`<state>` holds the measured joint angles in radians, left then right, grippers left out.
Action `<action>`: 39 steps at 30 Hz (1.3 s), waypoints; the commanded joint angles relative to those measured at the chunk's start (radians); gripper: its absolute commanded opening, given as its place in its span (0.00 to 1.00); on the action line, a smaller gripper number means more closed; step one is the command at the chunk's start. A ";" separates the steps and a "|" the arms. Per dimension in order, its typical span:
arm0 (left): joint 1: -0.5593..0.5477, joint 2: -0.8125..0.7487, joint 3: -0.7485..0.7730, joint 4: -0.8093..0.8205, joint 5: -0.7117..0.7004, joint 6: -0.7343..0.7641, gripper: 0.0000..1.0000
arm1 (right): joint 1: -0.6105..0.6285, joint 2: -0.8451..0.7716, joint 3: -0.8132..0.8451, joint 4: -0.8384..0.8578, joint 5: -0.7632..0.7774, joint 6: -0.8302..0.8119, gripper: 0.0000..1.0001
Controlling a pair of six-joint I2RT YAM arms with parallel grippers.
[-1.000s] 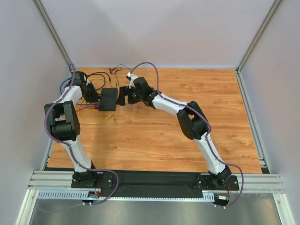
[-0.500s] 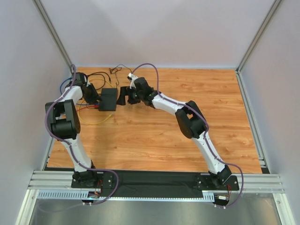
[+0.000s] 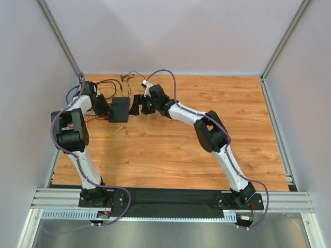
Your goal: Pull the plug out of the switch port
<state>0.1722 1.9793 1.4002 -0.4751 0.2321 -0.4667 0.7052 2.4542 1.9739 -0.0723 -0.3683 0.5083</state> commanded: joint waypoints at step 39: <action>-0.077 -0.505 -0.492 0.226 0.056 -0.288 0.48 | 0.011 0.118 0.177 -0.135 0.035 0.004 0.58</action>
<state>0.0975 1.5173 0.9466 -0.2672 0.2901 -0.6830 0.7044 2.5370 2.0853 -0.1593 -0.3706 0.5438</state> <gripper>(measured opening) 0.480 0.582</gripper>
